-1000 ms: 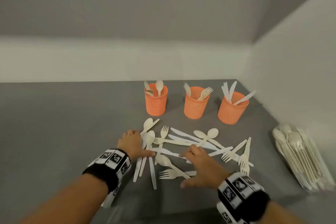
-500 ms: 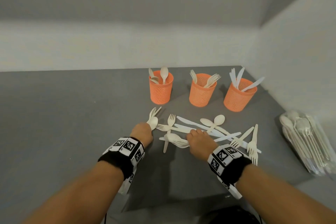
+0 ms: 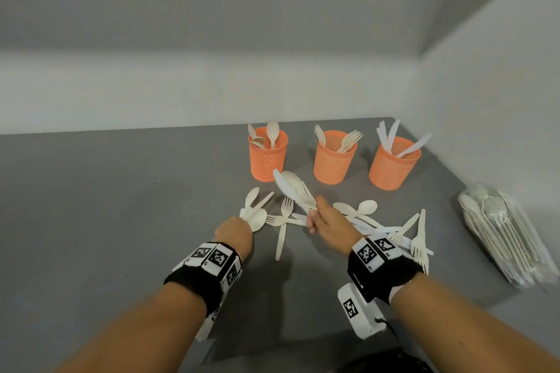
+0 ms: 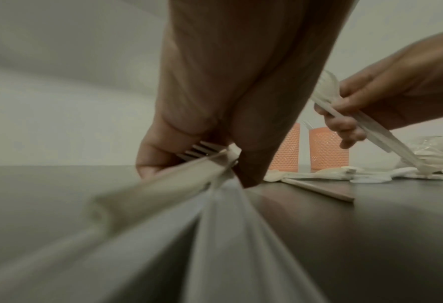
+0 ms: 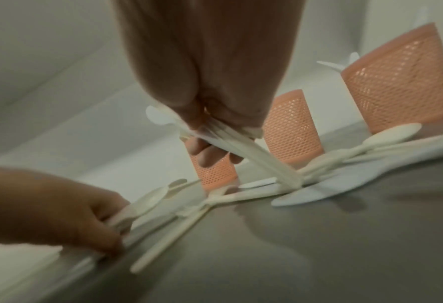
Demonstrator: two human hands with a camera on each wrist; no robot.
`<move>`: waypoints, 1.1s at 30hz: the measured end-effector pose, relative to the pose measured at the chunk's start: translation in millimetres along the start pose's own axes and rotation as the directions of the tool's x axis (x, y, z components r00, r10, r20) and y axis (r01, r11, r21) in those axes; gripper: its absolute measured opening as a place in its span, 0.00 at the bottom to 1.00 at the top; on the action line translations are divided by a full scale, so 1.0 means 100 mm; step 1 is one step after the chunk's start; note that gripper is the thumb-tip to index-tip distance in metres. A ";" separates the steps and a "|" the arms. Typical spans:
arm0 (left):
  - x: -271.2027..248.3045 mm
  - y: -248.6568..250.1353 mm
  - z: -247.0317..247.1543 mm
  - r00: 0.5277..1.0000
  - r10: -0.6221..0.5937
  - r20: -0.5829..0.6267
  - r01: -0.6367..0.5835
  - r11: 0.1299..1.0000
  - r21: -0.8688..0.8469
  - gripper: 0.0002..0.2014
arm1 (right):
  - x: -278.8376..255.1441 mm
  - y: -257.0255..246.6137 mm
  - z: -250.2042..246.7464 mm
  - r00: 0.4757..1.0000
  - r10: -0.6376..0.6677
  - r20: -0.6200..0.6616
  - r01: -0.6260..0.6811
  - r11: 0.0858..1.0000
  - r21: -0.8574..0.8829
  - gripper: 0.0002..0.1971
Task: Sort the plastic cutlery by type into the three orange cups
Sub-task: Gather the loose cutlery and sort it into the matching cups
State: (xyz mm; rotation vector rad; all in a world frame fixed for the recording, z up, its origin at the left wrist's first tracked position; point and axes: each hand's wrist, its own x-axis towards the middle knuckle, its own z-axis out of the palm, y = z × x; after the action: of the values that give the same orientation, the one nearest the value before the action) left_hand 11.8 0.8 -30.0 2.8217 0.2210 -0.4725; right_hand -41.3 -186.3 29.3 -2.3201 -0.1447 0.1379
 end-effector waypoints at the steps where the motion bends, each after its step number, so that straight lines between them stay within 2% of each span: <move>1: 0.00 -0.01 -0.01 1.000 0.006 -0.004 -0.006 1.000 -0.020 0.14 | 0.01 -0.04 0.01 0.999 0.026 -0.027 -0.024 0.997 0.074 0.06; 6: -0.17 -0.06 -0.24 0.989 0.142 -0.034 -0.145 0.982 -0.122 0.14 | 0.07 -0.18 0.03 0.983 0.165 -0.076 -0.135 0.943 0.303 0.07; 9: -0.32 -0.06 -0.47 0.964 0.255 -0.079 -0.266 0.886 -0.380 0.12 | 0.06 -0.24 0.06 0.971 0.230 -0.064 -0.188 0.902 0.389 0.10; 11: -0.43 0.00 -0.59 0.945 0.299 -0.133 -0.317 0.734 -0.601 0.04 | 0.03 -0.31 0.09 0.968 0.247 -0.039 -0.197 0.851 0.486 0.10; 12: -0.48 0.06 -0.65 0.939 0.313 -0.146 -0.319 0.628 -0.709 0.04 | 0.02 -0.35 0.10 0.973 0.230 -0.022 -0.183 0.824 0.536 0.09; 13: -0.51 0.12 -0.67 0.934 0.328 -0.142 -0.303 0.513 -0.803 0.08 | 0.01 -0.38 0.10 0.980 0.201 -0.005 -0.162 0.803 0.573 0.08; 16: -0.55 0.31 -0.74 0.924 0.375 -0.077 -0.149 0.168 -0.975 0.12 | 0.03 -0.49 0.07 0.994 0.108 0.030 -0.102 0.764 0.636 0.05; 18: -0.56 0.42 -0.76 0.909 0.414 -0.035 -0.064 0.058 -0.996 0.09 | 0.07 -0.54 0.02 0.997 0.051 0.061 -0.079 0.726 0.683 0.09; 22: -0.50 0.64 -0.79 0.888 0.459 -0.038 -0.029 -0.026 -0.999 0.09 | 0.10 -0.55 -0.16 0.995 0.034 0.094 -0.090 0.715 0.693 0.10; 24: -0.46 0.74 -0.79 0.882 0.472 -0.015 0.001 -0.032 -0.999 0.14 | 0.11 -0.51 -0.26 0.991 0.033 0.127 -0.112 0.721 0.684 0.10; 27: -0.44 0.91 -0.79 0.881 0.473 0.013 0.027 -0.022 -0.999 0.09 | 0.14 -0.41 -0.45 0.974 0.044 0.221 -0.181 0.738 0.650 0.08; 30: -0.44 1.06 -0.76 0.872 0.490 0.006 0.023 -0.028 -0.999 0.07 | 0.20 -0.29 -0.65 0.951 0.001 0.310 -0.202 0.759 0.619 0.07; 31: -0.44 1.11 -0.75 0.877 0.481 -0.007 0.015 -0.042 -0.999 0.08 | 0.22 -0.26 -0.69 0.956 -0.007 0.293 -0.178 0.780 0.600 0.08; 33: -0.43 1.21 -0.73 0.896 0.442 -0.048 -0.011 -0.087 -0.996 0.09 | 0.26 -0.19 -0.72 0.994 -0.021 0.103 -0.034 0.863 0.504 0.11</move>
State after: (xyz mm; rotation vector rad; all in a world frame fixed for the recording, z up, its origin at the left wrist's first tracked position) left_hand 16.9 -98.1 80.4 1.1325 -0.0435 -0.3740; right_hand -6.8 -221.3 91.4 -1.7856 -0.1351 0.2692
